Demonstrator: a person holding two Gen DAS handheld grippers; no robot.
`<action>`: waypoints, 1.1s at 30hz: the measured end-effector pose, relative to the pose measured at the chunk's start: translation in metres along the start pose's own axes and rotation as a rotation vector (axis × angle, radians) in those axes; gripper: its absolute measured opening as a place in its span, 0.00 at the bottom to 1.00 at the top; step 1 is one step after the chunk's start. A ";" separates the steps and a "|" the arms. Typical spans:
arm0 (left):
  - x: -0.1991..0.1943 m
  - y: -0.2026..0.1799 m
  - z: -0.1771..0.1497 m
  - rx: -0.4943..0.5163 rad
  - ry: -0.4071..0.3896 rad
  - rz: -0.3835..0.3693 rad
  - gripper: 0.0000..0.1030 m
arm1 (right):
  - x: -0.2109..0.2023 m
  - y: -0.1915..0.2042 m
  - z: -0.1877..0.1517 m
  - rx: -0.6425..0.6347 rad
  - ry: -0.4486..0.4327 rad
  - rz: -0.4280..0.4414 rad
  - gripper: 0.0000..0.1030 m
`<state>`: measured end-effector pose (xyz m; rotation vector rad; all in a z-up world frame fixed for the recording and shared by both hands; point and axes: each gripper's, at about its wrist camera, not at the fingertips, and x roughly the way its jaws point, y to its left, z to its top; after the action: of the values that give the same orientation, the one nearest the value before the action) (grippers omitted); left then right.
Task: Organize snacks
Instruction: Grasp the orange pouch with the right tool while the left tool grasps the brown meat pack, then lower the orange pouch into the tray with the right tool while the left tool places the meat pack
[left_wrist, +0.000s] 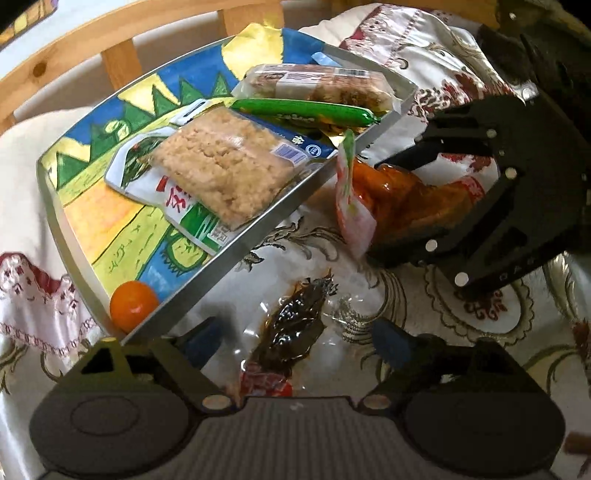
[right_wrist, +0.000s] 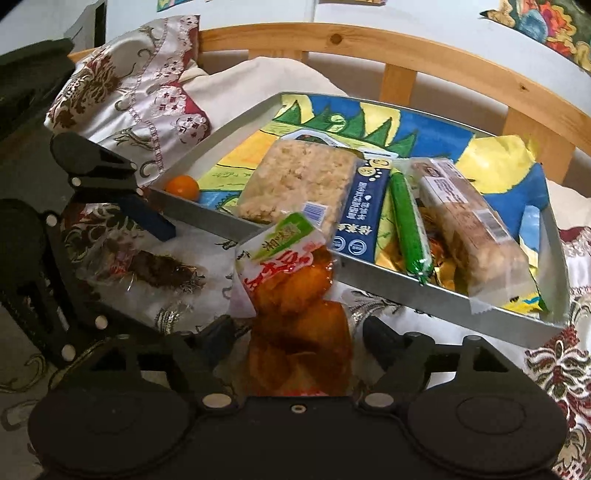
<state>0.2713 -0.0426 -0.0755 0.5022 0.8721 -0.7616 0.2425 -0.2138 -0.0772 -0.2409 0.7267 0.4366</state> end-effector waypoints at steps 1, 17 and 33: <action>-0.001 0.001 -0.001 -0.008 0.000 0.000 0.81 | 0.000 0.000 0.000 -0.002 -0.001 0.003 0.70; -0.018 -0.010 -0.002 -0.226 0.101 0.114 0.51 | -0.015 0.003 -0.017 0.103 -0.045 0.000 0.50; -0.055 -0.036 -0.020 -0.500 0.091 0.090 0.49 | -0.062 0.013 -0.047 0.220 -0.107 0.042 0.50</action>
<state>0.2111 -0.0312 -0.0448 0.1302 1.0758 -0.4168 0.1678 -0.2379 -0.0689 0.0044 0.6694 0.4026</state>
